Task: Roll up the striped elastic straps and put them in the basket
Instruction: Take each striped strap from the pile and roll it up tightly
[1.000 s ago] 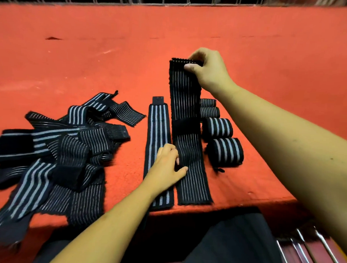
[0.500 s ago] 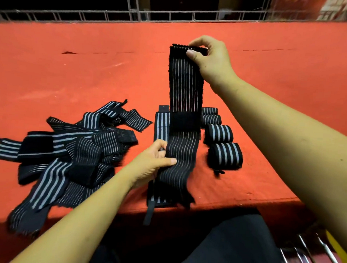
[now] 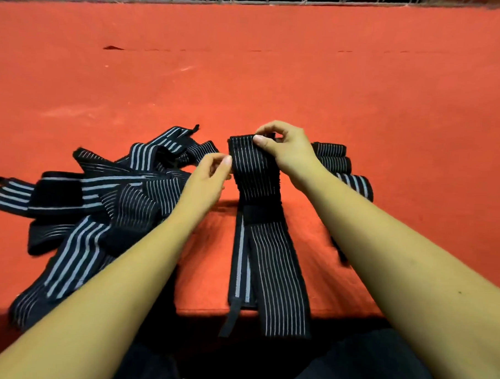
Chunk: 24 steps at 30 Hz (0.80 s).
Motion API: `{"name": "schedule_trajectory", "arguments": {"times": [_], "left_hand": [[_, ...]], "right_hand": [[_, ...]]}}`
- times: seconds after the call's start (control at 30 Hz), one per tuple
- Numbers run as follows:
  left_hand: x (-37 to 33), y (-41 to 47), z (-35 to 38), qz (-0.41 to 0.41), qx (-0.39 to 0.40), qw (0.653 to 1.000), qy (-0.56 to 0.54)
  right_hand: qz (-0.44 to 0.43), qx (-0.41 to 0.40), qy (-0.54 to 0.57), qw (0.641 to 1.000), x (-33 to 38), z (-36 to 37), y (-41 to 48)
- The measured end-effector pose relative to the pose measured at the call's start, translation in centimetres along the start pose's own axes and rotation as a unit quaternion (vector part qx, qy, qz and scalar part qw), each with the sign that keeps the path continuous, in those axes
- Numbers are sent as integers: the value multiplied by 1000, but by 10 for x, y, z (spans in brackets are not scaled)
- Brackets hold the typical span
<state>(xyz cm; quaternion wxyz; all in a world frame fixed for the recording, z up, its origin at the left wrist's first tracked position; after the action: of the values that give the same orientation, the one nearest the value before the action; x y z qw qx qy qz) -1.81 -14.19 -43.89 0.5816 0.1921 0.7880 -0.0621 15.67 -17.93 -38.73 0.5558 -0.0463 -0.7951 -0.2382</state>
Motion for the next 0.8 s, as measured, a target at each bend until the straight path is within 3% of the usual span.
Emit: {"name": "schedule_trajectory", "arguments": {"times": [0.13, 0.43, 0.7, 0.8], "left_hand": [[-3, 28, 18, 46, 9, 999, -3], [41, 69, 52, 38, 16, 994, -100], [43, 78, 51, 51, 12, 984, -172], [41, 73, 50, 65, 25, 985, -157]], "right_hand": [[2, 6, 6, 1000, -24, 11, 1], [15, -72, 36, 997, -97, 13, 3], [-10, -77, 66, 995, -91, 13, 6], [-1, -72, 31, 997, -96, 16, 6]]}}
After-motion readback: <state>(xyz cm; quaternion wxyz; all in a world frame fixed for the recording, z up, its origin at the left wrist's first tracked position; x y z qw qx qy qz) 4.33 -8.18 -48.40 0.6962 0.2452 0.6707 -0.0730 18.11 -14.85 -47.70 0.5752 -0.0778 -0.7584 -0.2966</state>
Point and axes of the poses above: each hand's wrist, its own y-axis towards the middle knuckle, its own z-axis out of the palm, x = y × z, the point moved 8 cm from there along y, towards the middle knuckle, and after that the axes turned 3 degrees about -z, right-handed, at the moved point
